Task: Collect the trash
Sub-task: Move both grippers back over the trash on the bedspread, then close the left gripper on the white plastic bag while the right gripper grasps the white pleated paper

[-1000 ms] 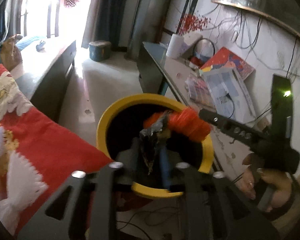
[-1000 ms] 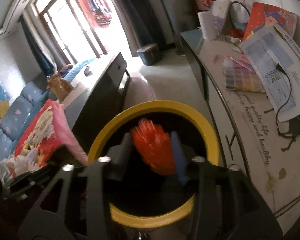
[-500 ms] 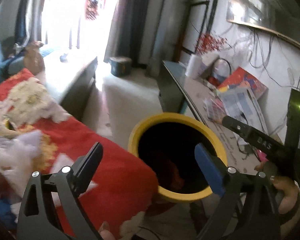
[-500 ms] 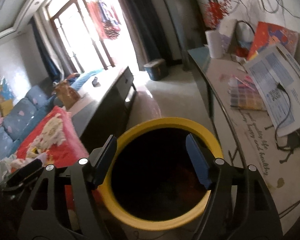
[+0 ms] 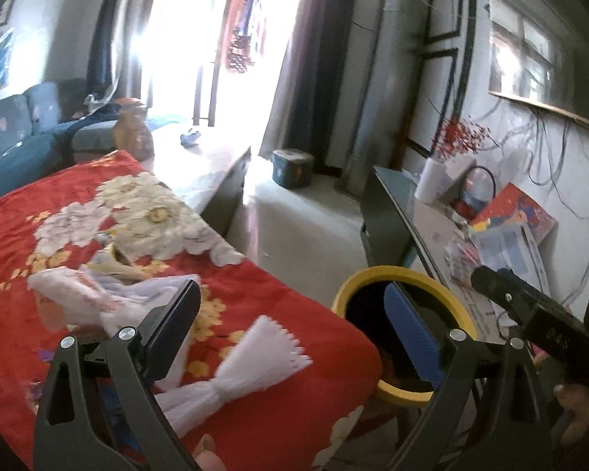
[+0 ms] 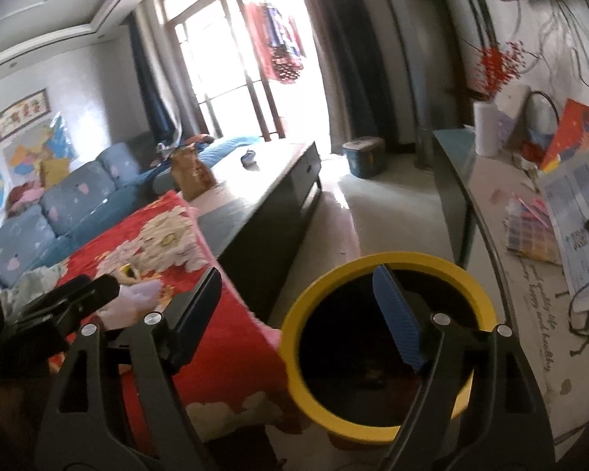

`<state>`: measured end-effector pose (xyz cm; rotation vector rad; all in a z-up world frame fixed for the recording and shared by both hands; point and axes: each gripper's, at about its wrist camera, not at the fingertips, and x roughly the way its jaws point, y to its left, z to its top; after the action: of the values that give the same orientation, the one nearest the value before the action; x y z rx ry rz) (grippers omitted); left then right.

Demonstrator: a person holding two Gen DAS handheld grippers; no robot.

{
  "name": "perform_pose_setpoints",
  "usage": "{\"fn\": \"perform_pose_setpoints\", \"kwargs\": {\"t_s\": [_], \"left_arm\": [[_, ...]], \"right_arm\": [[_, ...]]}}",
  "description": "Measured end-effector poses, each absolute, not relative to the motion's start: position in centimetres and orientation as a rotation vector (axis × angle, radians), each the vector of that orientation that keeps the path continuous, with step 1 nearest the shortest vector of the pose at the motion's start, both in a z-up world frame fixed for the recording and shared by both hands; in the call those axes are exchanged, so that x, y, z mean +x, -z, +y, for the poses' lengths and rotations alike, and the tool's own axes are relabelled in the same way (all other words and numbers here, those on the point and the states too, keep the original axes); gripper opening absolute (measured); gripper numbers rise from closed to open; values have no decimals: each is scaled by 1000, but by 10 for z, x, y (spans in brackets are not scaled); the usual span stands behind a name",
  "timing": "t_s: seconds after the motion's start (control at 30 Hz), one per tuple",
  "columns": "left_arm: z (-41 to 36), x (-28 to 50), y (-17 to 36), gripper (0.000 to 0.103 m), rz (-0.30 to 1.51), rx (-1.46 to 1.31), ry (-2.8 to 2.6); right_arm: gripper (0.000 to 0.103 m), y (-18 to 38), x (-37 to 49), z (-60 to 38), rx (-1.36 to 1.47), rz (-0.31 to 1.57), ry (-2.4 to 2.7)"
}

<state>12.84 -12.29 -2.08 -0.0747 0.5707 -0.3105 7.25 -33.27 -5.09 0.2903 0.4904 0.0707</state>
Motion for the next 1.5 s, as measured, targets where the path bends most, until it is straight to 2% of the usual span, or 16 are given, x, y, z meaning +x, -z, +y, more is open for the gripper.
{"fn": "perform_pose_setpoints", "kwargs": {"t_s": [0.97,1.5], "left_arm": [[-4,121,10,92,522,-235,77],[72,132,36,95,594,-346,-29]], "right_arm": [[78,41,65,-223,131,539,-295],[80,53,91,-176,121,606,-359]]}}
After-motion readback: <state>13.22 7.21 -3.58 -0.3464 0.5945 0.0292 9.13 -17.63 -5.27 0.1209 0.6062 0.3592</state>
